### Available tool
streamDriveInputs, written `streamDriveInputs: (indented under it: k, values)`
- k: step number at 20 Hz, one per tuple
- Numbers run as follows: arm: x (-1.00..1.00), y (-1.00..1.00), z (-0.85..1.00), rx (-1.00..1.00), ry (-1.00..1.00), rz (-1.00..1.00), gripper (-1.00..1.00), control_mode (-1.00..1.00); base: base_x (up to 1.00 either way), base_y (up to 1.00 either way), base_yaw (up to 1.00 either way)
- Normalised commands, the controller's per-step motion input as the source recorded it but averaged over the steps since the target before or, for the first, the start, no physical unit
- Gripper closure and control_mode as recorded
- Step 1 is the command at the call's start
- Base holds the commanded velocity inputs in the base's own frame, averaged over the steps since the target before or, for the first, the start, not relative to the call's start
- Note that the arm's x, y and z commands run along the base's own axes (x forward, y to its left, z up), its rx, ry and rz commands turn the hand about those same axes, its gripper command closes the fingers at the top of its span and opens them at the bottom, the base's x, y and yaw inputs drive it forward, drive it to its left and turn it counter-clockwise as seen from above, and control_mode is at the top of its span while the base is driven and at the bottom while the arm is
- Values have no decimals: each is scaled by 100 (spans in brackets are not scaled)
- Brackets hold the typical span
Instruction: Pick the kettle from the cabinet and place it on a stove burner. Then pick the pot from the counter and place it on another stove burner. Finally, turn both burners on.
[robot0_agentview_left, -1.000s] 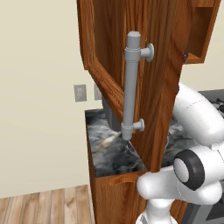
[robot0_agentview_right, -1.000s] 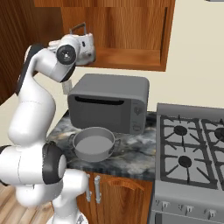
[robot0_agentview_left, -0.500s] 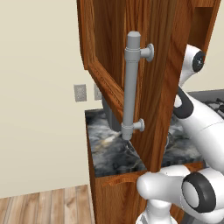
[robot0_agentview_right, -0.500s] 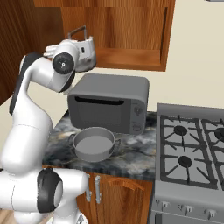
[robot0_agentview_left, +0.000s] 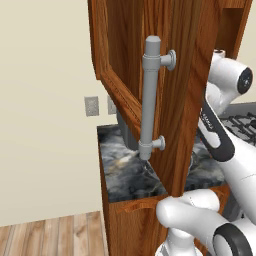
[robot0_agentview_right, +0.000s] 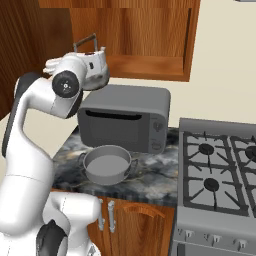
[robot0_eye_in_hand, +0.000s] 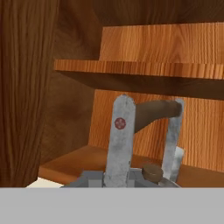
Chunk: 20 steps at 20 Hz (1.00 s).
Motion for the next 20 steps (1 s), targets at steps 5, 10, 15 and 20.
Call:
streamDriveInputs:
  k: [5, 10, 15, 20]
  values:
    - [-51, -12, 0, 0, 0, 0, 100, -100, 0, 0, 0]
    - [-56, -12, 0, 0, 0, 0, 100, -100, 0, 0, 0]
    - [-58, -13, 0, 0, 0, 0, 100, -100, 0, 0, 0]
    - [-55, -11, 0, 0, 0, 0, 100, -100, 0, 0, 0]
